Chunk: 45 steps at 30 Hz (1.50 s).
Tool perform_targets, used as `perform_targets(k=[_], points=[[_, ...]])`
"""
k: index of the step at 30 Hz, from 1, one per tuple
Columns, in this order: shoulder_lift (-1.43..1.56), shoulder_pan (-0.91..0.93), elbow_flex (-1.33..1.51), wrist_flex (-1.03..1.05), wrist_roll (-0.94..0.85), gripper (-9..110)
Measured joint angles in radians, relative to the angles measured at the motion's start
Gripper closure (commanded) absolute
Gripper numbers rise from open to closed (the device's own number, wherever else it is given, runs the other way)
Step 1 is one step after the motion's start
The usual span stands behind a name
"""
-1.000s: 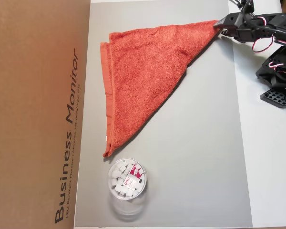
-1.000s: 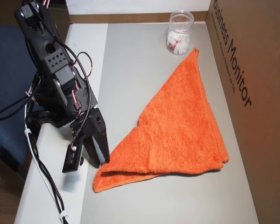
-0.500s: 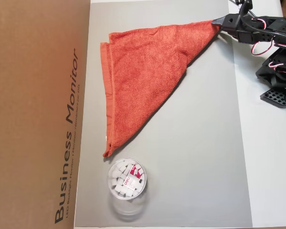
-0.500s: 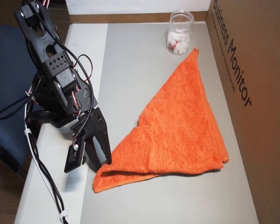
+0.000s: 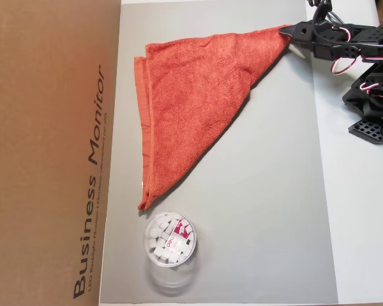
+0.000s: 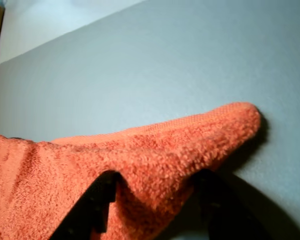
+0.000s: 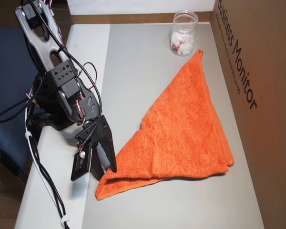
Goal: Fold the blanket.
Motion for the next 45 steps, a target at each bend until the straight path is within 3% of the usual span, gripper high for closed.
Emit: perform_targets(k=[19,26,35,45], points=[[-0.149,0.014,-0.002,-0.158,-0.071,85],[-0.152,0.015,-0.002,-0.163,-0.071,73],[-0.232,0.029,-0.054,-0.163,-0.071,83],[-0.376,0.031,-0.178,-0.163,-0.071,85]])
